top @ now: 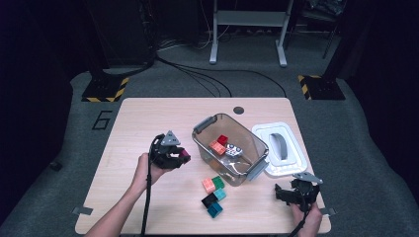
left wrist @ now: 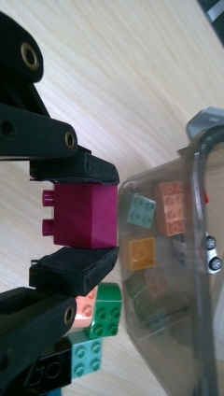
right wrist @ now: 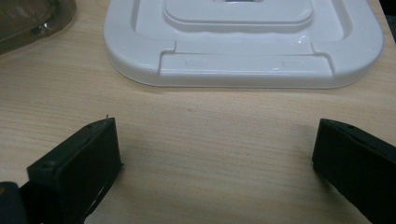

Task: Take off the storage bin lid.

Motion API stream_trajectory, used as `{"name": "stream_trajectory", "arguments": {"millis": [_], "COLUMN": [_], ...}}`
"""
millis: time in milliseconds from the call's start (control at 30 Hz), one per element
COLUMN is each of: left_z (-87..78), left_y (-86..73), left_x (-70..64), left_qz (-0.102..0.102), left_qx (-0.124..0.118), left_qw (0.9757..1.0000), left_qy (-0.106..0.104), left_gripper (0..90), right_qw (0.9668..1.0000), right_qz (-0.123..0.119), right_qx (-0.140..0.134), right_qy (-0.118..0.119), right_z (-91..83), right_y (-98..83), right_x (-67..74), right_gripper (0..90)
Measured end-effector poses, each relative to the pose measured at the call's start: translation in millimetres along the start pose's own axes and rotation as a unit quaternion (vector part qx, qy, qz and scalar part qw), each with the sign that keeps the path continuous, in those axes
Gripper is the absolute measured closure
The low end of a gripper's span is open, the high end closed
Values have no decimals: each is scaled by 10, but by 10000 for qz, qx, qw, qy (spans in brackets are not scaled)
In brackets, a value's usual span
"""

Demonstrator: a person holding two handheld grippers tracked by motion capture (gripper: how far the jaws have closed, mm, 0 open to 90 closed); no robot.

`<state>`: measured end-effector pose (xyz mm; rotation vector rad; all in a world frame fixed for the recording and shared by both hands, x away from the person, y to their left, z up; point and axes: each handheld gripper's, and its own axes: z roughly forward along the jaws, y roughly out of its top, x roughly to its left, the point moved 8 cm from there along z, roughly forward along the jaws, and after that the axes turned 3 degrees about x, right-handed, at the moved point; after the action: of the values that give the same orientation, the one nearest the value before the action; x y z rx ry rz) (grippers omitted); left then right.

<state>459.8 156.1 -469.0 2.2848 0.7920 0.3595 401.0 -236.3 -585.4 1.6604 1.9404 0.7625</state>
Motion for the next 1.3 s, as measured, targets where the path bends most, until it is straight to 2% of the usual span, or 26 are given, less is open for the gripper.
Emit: {"name": "stream_trajectory", "arguments": {"millis": [233,667,933,1100,1200,1300], "left_z": [-74,-163,-144,-122,-86,-38], "left_y": [201,510,707,800,853,904], "left_x": [50,158,168,162,153,136], "left_qz": [69,178,239,291,263,329], "left_qx": [-136,-243,-304,-260,-278,-247], "left_qw": [9999,9993,9990,9990,9990,9990], "left_qy": [66,214,244,220,210,179], "left_gripper": [591,590,590,590,590,590], "right_qw": [10000,10000,10000,10000,10000,10000], "right_qz": [1,3,2,4,1,2], "right_qx": [-1,1,1,2,1,1], "right_qy": [0,-3,-3,-3,-4,-3], "right_z": [0,0,0,0,0,0], "right_y": [0,0,-1,-1,-1,-1], "right_x": [0,0,0,0,0,0], "right_gripper": [1,1,1,1,1,1]}}
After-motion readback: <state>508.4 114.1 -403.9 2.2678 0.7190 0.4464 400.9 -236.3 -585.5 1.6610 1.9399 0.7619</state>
